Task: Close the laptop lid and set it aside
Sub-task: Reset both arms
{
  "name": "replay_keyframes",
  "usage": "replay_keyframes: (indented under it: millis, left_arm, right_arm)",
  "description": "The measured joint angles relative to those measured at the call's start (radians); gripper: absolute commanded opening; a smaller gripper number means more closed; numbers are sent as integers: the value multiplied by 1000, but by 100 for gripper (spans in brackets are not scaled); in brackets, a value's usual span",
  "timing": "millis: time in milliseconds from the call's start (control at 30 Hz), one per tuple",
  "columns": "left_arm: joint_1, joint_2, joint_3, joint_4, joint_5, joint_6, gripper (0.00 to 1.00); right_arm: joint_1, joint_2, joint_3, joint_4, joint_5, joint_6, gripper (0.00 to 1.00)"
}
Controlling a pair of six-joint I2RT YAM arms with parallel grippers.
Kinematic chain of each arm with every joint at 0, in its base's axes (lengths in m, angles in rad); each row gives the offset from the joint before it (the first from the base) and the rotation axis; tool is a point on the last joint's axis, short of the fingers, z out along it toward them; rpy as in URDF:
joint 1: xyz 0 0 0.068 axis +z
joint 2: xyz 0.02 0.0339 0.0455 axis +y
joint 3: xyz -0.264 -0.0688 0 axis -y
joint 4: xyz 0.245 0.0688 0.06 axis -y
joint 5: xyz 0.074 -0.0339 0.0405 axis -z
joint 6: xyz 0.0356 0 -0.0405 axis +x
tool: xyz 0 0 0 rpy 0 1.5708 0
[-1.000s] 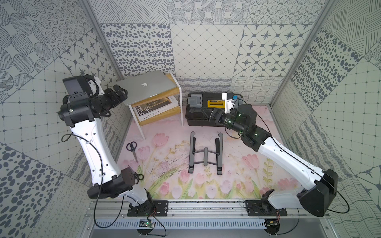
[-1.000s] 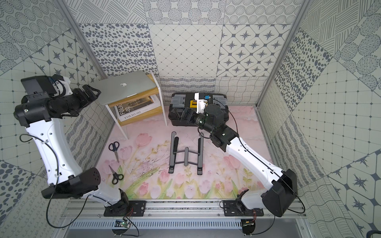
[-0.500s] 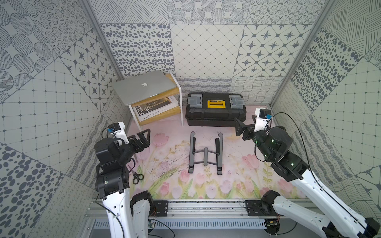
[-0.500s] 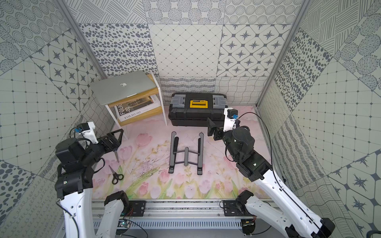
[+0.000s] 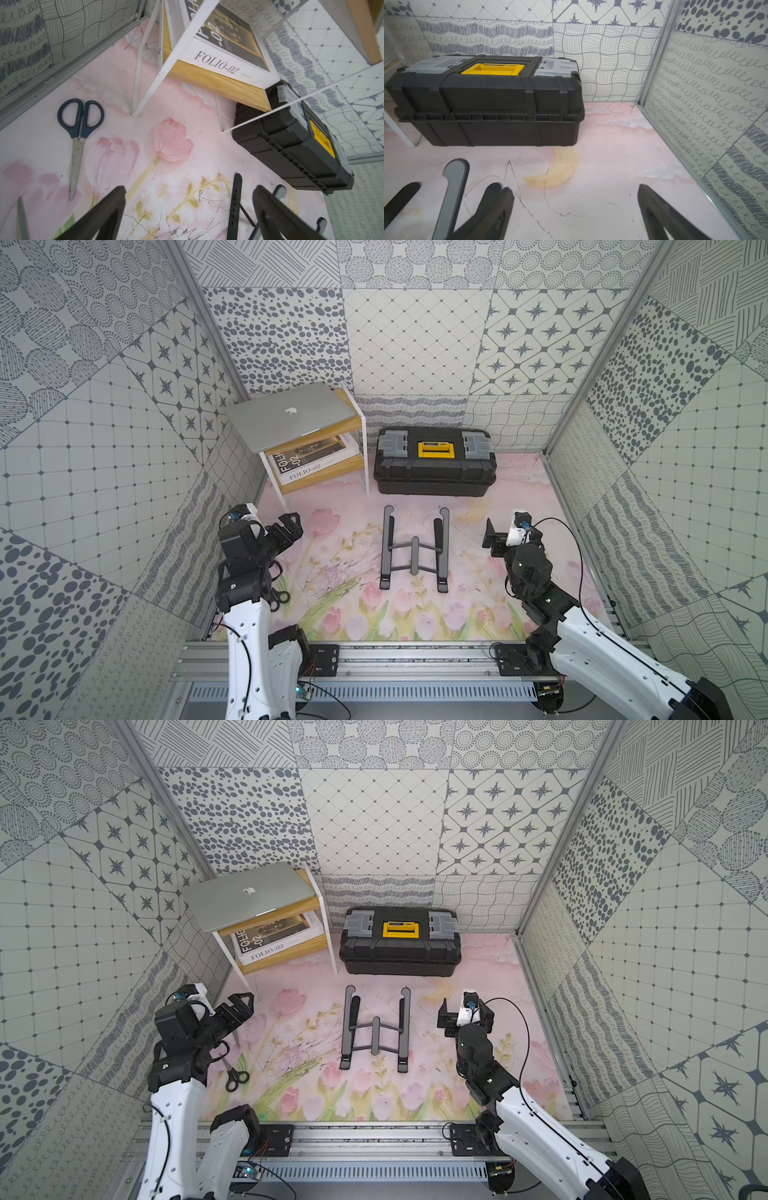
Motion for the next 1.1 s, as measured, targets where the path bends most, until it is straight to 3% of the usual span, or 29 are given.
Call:
replay_keyframes:
  millis: [100,233,400,633,867,967,1100]
  left_arm:
    - [-14,72,-2,64,-23,-2,99]
    - [-44,74,-121,212,-50,10,99]
    - [-129,90,-269,387,-78,47,99]
    - [-309,217,-405,639,-105,159,99]
    - [-354,367,-491,917,-106,257,99]
    - [-357,449,-506,1023,-100,286,99]
    - [-360,612,-521,1226,-90,303,99]
  right_arm:
    - [-29,83,0,56,0,-2,97]
    - [-76,156,-3,108,-35,-2,97]
    - [-192,176,-3,135,-124,39,97]
    - [-317,190,-5,143,-238,56,97]
    - [-412,206,-145,290,-334,57,97]
    - [-413,301,-163,395,-344,14,97]
    - [-423,533,-159,629,-372,-25,97]
